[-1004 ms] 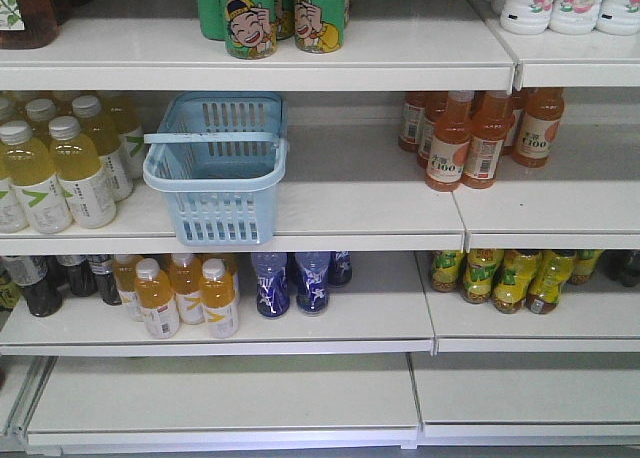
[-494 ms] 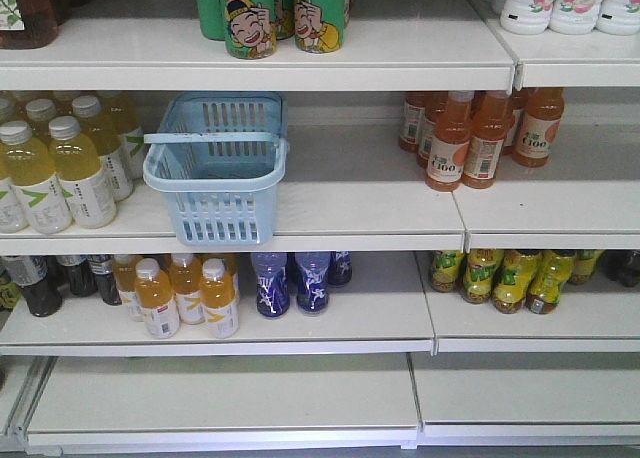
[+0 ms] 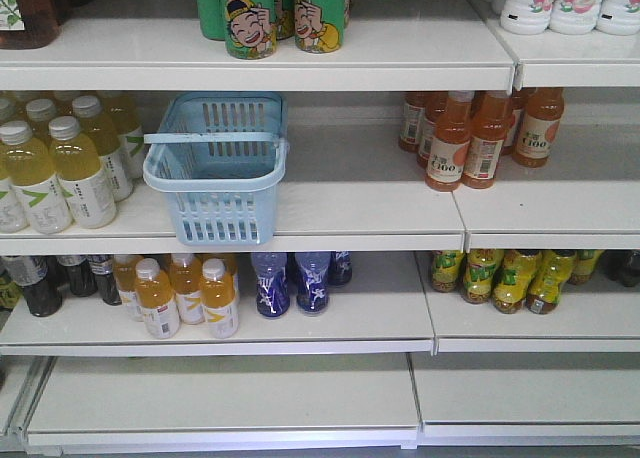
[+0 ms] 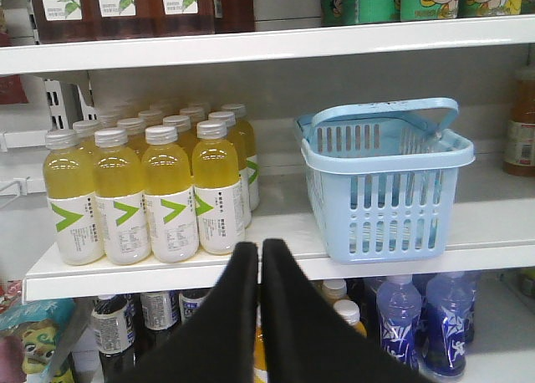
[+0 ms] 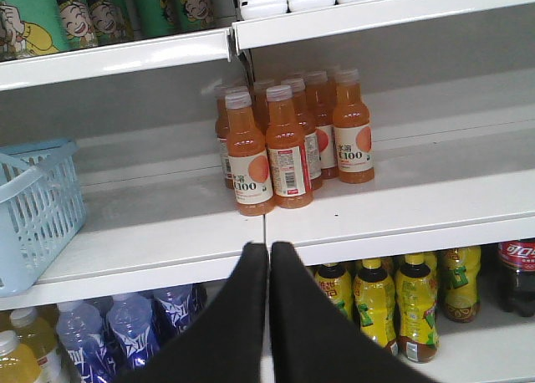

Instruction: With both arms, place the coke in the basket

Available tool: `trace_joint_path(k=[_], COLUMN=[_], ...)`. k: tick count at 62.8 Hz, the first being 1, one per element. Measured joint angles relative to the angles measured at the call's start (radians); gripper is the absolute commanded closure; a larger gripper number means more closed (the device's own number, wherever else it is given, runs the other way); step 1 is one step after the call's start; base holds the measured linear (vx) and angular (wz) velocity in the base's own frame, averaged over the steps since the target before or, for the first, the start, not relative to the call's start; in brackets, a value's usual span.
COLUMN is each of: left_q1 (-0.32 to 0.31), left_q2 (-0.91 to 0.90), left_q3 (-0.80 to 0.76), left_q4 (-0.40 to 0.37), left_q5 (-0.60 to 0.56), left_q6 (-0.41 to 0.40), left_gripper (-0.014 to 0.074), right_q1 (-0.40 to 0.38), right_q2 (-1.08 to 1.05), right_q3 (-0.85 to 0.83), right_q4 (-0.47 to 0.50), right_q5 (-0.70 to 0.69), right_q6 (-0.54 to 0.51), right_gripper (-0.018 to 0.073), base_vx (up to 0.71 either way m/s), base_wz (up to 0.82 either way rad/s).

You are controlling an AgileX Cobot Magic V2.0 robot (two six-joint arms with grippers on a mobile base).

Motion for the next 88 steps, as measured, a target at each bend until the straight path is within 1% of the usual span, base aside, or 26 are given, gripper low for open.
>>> trace_joint_path(k=[88], left_q1=[0.0], left_q2=[0.0], left_q3=[0.0], left_q4=[0.0], left_q5=[0.0], left_q6=[0.0], left_gripper=[0.0602], right_q1=[0.0], right_q2=[0.0], right_q3=[0.0], right_q4=[0.0], right_q5=[0.0], right_q6=[0.0], right_gripper=[0.0564], base_vx=[0.0], base_wz=[0.0])
